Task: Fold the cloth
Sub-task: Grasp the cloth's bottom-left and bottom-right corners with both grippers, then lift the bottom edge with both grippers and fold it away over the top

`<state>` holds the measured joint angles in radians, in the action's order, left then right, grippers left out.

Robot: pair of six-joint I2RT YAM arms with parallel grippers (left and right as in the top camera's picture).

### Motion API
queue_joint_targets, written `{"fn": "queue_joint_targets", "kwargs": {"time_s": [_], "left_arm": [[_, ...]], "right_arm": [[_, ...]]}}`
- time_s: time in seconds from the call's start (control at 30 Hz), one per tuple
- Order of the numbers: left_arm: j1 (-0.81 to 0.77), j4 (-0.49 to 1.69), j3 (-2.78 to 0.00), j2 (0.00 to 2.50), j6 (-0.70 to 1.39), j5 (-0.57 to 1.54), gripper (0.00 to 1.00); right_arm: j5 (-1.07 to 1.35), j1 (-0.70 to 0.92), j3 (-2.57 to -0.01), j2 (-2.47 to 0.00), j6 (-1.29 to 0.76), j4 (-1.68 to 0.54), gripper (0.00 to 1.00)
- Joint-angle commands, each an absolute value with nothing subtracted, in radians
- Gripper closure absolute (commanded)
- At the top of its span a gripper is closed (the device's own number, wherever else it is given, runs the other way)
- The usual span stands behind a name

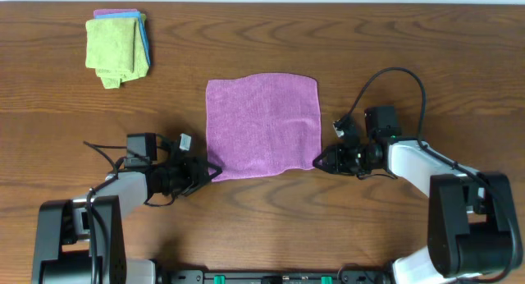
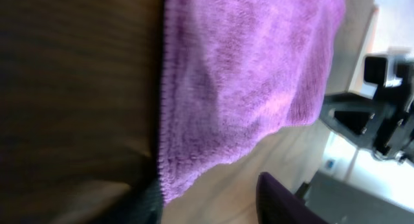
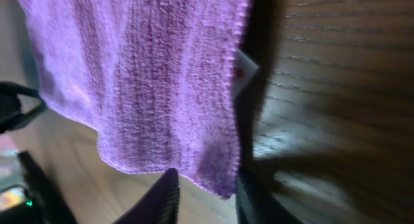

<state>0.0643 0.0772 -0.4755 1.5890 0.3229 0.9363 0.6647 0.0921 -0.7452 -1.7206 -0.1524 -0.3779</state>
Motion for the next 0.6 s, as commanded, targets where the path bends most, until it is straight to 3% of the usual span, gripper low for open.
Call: {"fn": "queue_joint_targets", "kwargs": {"time_s": [0.0, 0.13, 0.57], "left_arm": [[0.065, 0.081, -0.463, 1.605, 0.319, 0.91, 0.73], [0.065, 0.076, -0.463, 1.605, 0.341, 0.909, 0.94], [0.065, 0.067, -0.524, 1.588, 0.369, 1.052, 0.94]], "right_arm": [[0.635, 0.106, -0.736, -1.737, -0.172, -0.369, 0.83], [0.636, 0.106, -0.736, -1.737, -0.198, -0.354, 0.98], [0.751, 0.106, -0.768, -1.671, -0.218, -0.348, 0.98]]}}
